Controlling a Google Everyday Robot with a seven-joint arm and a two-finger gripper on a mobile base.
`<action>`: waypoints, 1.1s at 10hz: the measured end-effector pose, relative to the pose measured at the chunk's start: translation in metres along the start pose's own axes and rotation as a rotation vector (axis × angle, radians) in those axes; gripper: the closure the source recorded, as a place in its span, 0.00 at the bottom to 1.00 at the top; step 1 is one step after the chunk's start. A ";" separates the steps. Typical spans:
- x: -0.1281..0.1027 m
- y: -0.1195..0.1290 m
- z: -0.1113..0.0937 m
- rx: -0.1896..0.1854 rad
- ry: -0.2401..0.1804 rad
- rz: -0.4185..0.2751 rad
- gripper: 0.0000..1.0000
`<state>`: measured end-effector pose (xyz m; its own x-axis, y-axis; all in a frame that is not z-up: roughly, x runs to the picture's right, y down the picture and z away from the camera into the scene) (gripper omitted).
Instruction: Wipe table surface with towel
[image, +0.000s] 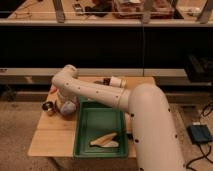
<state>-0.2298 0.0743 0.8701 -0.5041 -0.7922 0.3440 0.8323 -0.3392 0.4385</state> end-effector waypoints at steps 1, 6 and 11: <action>-0.001 0.003 0.004 0.000 0.013 -0.001 0.39; -0.002 0.004 0.021 0.007 0.048 -0.043 0.39; 0.003 0.009 0.029 -0.016 0.042 -0.044 0.39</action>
<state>-0.2306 0.0836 0.8996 -0.5306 -0.7966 0.2896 0.8132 -0.3819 0.4392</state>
